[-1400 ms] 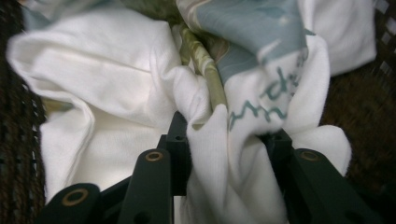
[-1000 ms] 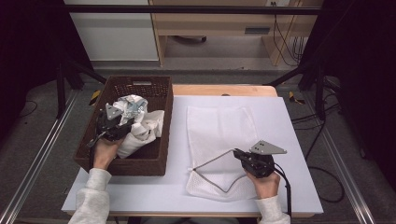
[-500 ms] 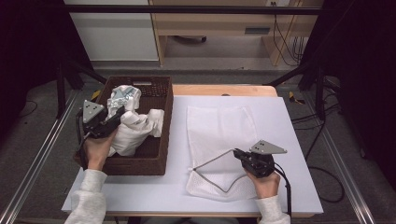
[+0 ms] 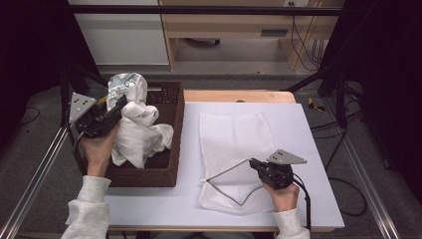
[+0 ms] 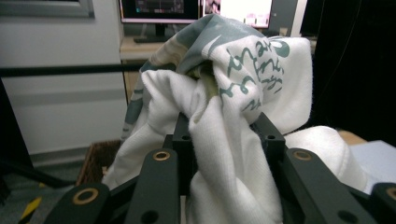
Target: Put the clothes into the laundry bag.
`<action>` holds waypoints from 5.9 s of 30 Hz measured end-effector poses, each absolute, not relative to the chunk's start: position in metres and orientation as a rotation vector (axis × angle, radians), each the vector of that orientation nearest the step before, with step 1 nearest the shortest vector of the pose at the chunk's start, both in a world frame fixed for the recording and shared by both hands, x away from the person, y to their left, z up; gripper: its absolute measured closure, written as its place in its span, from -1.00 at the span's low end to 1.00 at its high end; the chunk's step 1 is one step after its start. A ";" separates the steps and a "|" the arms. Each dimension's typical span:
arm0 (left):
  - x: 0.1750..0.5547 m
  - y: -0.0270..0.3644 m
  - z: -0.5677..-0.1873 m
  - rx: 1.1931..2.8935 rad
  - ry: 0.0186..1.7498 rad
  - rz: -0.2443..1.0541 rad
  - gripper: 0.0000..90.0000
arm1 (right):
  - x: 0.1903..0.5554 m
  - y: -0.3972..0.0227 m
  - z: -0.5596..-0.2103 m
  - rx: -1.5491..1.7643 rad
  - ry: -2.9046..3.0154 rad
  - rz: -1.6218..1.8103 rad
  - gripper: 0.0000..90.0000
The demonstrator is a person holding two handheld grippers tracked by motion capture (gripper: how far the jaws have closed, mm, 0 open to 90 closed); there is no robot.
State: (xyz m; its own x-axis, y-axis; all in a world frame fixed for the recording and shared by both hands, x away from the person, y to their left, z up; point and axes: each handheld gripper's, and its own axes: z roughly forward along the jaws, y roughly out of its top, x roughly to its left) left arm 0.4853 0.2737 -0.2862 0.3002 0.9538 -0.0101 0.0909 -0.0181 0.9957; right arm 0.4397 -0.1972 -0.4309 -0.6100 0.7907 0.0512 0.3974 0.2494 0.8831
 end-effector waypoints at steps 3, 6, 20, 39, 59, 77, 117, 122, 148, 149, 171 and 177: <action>0.479 0.272 -0.269 1.363 1.010 0.966 0.50 | 0.440 -0.197 -0.431 1.084 2.123 1.317 0.95; 0.474 0.270 -0.253 1.327 0.987 0.979 0.50 | 0.440 -0.197 -0.431 1.085 2.124 1.317 0.95; 0.452 0.238 -0.182 1.236 0.858 1.024 0.50 | 0.440 -0.197 -0.431 1.084 2.125 1.322 0.96; 0.407 0.180 -0.132 1.103 0.657 0.954 0.50 | 0.440 -0.200 -0.430 1.085 2.108 1.329 0.96; 0.365 0.128 -0.098 1.027 0.469 0.862 0.50 | 0.443 -0.206 -0.430 1.103 2.081 1.318 0.97; 0.372 0.118 -0.176 1.194 0.476 0.719 0.49 | 0.452 -0.209 -0.436 1.158 2.064 1.295 0.96; 0.391 0.055 -0.397 1.934 0.517 0.401 0.47 | 0.461 -0.208 -0.444 1.208 2.044 1.286 0.96; 0.407 0.039 -0.418 2.035 0.540 0.351 0.47 | 0.461 -0.207 -0.444 1.196 2.047 1.285 0.96; 0.421 0.005 -0.431 2.110 0.572 0.310 -0.10 | 0.453 -0.211 -0.436 1.180 2.009 1.329 0.97; 0.422 0.003 -0.434 2.100 0.558 0.297 0.15 | 0.453 -0.211 -0.436 1.179 2.010 1.324 0.97; 0.430 0.017 -0.421 2.039 0.655 0.425 -0.41 | 0.442 -0.209 -0.429 1.130 2.005 1.344 0.97; 0.466 0.028 -0.439 2.089 0.761 0.374 -0.41 | 0.442 -0.206 -0.429 1.124 2.009 1.348 0.97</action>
State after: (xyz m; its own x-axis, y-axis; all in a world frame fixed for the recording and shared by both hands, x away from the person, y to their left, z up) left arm 0.4662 0.0279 -0.4388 0.7691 0.6390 -0.0110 0.3821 -0.4460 0.8093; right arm 0.4416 -0.2058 -0.4289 -0.5539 0.8305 0.0586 0.3692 0.1819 0.9114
